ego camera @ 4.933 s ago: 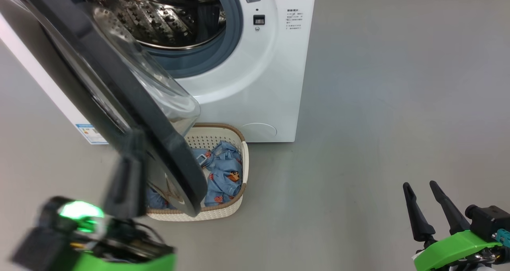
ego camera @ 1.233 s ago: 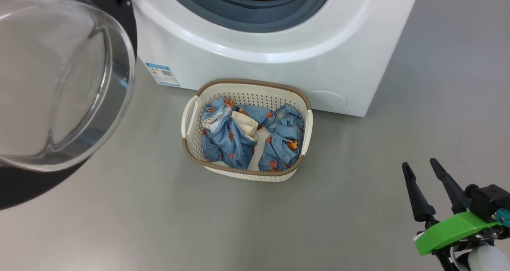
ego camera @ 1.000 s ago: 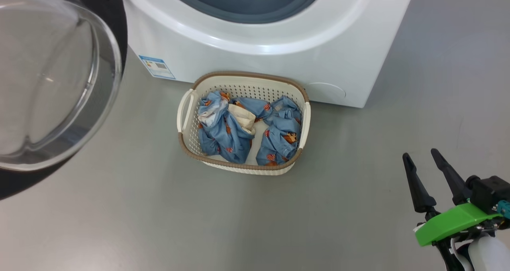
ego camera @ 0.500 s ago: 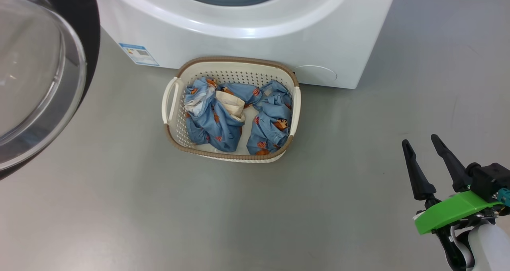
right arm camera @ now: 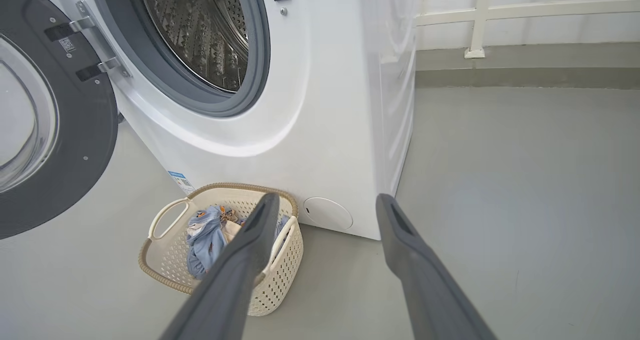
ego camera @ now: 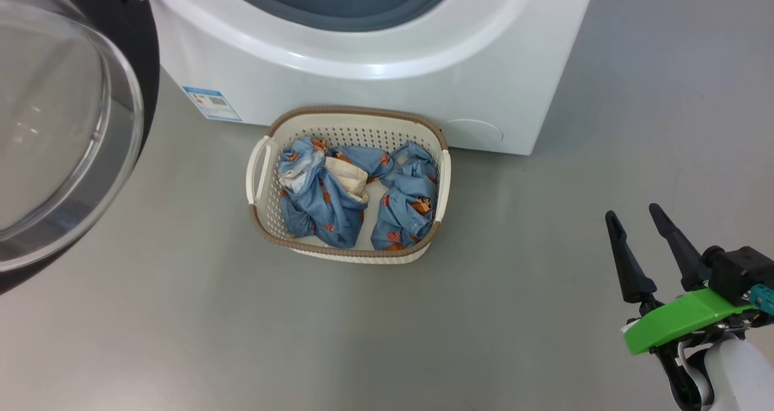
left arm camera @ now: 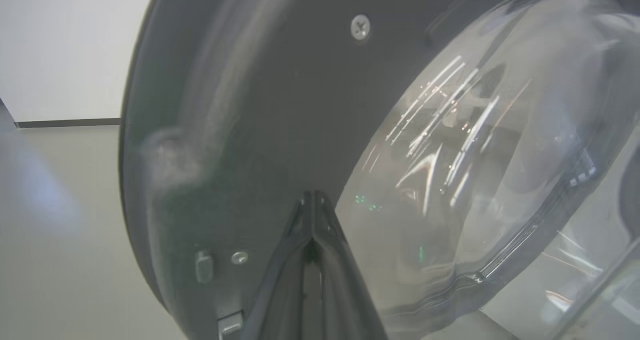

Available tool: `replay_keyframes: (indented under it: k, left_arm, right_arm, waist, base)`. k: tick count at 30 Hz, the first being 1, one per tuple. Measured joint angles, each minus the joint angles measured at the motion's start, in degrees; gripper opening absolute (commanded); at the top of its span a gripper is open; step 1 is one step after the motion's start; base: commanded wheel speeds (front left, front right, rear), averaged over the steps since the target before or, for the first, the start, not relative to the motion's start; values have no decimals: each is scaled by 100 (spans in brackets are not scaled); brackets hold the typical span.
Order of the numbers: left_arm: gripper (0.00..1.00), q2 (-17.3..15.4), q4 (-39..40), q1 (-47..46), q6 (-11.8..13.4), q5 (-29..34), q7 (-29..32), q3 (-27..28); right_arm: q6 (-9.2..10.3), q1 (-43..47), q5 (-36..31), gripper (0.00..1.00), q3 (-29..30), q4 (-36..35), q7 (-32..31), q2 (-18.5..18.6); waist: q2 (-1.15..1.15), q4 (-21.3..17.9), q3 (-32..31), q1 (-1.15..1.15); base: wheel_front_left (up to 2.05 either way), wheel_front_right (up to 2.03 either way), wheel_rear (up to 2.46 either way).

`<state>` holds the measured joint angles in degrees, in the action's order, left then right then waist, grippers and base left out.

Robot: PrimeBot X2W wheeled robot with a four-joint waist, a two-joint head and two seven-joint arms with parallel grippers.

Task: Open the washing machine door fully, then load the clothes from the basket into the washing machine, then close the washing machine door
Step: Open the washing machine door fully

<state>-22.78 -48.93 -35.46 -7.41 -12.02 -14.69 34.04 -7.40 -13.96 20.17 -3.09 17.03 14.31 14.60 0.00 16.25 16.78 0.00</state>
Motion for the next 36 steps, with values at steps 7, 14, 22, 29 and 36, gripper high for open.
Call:
replay_keyframes:
  k: [7,14,22,29,36]
  left_arm:
    - [0,367,538,838,0,-353,1,-320]
    - [58,624,1304,1602,0,-766,1,-833]
    - [100,769,2284,2429,0,-1169,1,-1657]
    - [100,898,2926,2764,0,-1216,1,-2209]
    - [100,937,3254,2853,0,-1247,2,-2741]
  right_arm:
    - [0,223,29,100,7,21,0,-29]
    - [0,264,104,100,8,21,0,-49]
    - [0,463,123,100,30,8,0,-79]
    - [0,473,168,100,107,-46,0,-171]
    - [0,519,168,100,205,-109,0,-204]
  waist:
    - [0,22,-283,0]
    - [0,39,-543,0]
    - [0,-78,-721,0]
    - [0,-337,-793,0]
    - [0,-685,-784,0]
  base:
    - [0,0,0]
    - [0,0,0]
    - [0,0,0]
    - [0,0,0]
    - [0,0,0]
